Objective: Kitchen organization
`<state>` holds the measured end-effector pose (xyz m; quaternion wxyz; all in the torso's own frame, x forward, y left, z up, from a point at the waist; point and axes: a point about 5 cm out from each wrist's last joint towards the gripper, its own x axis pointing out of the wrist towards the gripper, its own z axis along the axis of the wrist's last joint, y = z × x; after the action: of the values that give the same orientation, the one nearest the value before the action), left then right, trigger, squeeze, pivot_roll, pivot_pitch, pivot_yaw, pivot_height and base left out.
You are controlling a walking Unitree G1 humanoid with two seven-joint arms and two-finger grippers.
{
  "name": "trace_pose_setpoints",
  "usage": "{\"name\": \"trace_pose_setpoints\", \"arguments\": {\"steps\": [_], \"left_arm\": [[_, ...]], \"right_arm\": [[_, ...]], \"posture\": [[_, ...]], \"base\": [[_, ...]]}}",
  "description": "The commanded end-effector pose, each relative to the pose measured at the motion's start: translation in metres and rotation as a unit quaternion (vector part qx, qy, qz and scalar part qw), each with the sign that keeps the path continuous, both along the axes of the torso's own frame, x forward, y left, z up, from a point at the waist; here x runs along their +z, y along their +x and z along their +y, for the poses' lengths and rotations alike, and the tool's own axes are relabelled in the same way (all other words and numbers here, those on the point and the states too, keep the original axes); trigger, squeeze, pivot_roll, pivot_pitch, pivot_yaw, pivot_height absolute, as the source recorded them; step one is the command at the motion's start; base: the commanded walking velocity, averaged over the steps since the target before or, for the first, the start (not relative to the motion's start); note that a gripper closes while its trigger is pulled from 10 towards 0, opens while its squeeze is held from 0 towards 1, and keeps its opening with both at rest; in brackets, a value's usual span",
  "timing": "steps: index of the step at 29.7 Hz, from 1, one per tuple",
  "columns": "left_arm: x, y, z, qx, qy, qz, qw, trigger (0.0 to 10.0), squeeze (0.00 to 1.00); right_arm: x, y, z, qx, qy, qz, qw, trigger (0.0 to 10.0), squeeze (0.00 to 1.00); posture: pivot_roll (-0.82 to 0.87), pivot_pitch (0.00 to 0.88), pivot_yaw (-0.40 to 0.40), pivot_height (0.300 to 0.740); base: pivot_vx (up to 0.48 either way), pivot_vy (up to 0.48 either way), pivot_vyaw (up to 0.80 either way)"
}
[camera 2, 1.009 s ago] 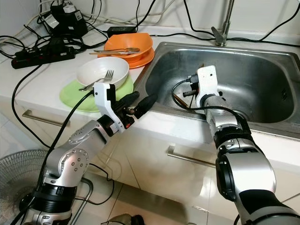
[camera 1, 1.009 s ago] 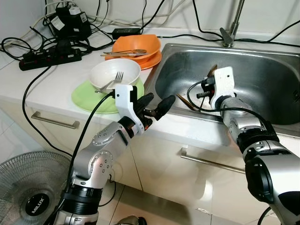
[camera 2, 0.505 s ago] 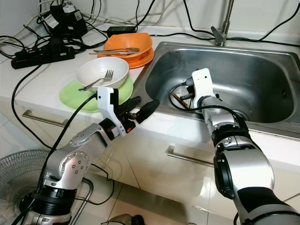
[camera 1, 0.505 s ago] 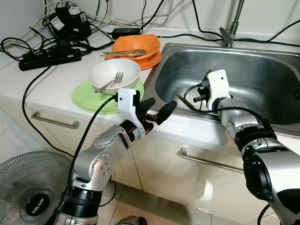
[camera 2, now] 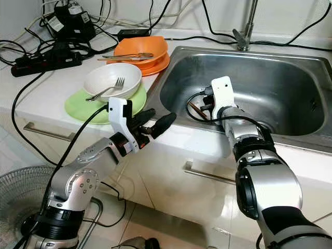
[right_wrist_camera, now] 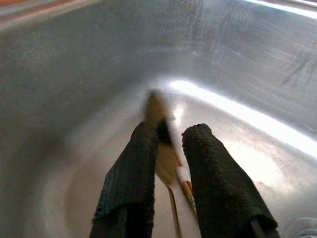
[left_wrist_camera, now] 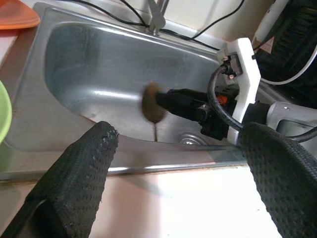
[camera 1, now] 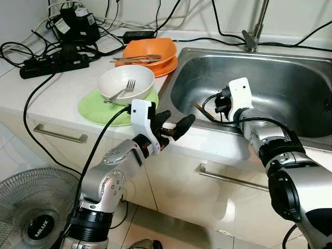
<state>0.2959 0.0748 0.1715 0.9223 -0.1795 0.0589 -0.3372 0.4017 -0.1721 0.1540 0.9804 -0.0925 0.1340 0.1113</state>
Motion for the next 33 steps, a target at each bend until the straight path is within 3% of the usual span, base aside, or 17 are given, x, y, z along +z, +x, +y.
{"name": "trace_pose_setpoints", "arguments": {"steps": [1,6,10,13,14,15,17,19,24,26,29,31,32,33], "left_arm": [[0.001,0.001,0.003,0.007,0.007,-0.002,1.000,10.0,0.00],[0.001,0.002,0.002,0.011,0.011,-0.007,1.000,10.0,0.00],[0.008,0.006,0.007,0.043,0.030,-0.040,0.998,10.0,0.00],[0.016,0.010,0.012,0.075,0.047,-0.070,0.994,10.0,0.00],[0.020,0.012,0.016,0.092,0.066,-0.088,0.990,10.0,0.00],[0.020,0.012,0.016,0.092,0.066,-0.088,0.990,10.0,0.00],[0.024,0.015,0.018,0.107,0.068,-0.103,0.987,10.0,0.00],[0.027,0.015,0.018,0.112,0.070,-0.113,0.985,10.0,0.00],[0.053,0.018,0.027,0.182,0.076,-0.199,0.960,10.0,0.00],[0.053,0.018,0.028,0.188,0.076,-0.202,0.958,10.0,0.00],[0.059,0.019,0.034,0.211,0.097,-0.227,0.946,10.0,0.00],[0.068,0.018,0.048,0.259,0.105,-0.249,0.927,10.0,0.00],[0.068,0.018,0.048,0.259,0.105,-0.249,0.927,10.0,0.00],[0.070,0.017,0.055,0.282,0.111,-0.259,0.917,10.0,0.00]], "right_arm": [[0.001,0.001,0.008,0.014,0.011,0.009,1.000,10.0,1.00],[0.004,0.002,0.008,0.013,0.026,0.001,1.000,10.0,1.00],[0.022,0.007,0.010,0.011,0.057,-0.045,0.997,10.0,1.00],[0.043,0.011,0.022,0.037,0.100,-0.099,0.989,10.0,1.00],[0.053,0.011,0.033,0.058,0.119,-0.127,0.983,10.0,1.00],[0.053,0.011,0.033,0.058,0.119,-0.127,0.983,10.0,1.00],[0.065,0.010,0.048,0.085,0.167,-0.167,0.968,10.0,1.00],[0.069,0.008,0.054,0.094,0.184,-0.180,0.962,10.0,1.00],[0.083,-0.006,0.080,0.138,0.270,-0.217,0.928,10.0,1.00],[0.083,-0.008,0.082,0.146,0.274,-0.217,0.925,10.0,1.00],[0.078,-0.018,0.090,0.183,0.260,-0.224,0.921,10.0,1.00],[0.072,-0.021,0.090,0.184,0.273,-0.213,0.920,10.0,1.00],[0.072,-0.021,0.090,0.184,0.273,-0.213,0.920,10.0,1.00],[0.070,-0.024,0.091,0.188,0.284,-0.202,0.918,10.0,1.00]], "posture": [[0.01,0.058,0.119,0.740],[0.01,0.057,0.115,0.740],[0.01,0.056,0.112,0.740],[0.01,0.055,0.112,0.740],[0.01,0.054,0.113,0.740],[0.01,0.054,0.113,0.740],[0.00,0.052,0.117,0.740],[0.00,0.052,0.121,0.740],[0.00,0.052,0.121,0.740],[0.00,0.052,0.121,0.740],[0.01,0.050,0.119,0.740],[0.01,0.049,0.119,0.740],[0.01,0.049,0.119,0.740],[0.01,0.048,0.119,0.740]], "base": [[0.000,0.000,0.00],[0.000,0.000,0.00],[0.000,0.000,0.00],[0.000,0.000,0.00],[0.000,0.000,0.00],[0.000,0.000,0.00],[0.000,0.000,0.00],[0.000,0.000,0.00],[0.000,0.000,0.00],[0.000,0.000,0.00],[0.000,0.000,0.00],[0.000,0.000,0.00],[0.000,0.000,0.00],[0.000,0.000,0.00]]}}
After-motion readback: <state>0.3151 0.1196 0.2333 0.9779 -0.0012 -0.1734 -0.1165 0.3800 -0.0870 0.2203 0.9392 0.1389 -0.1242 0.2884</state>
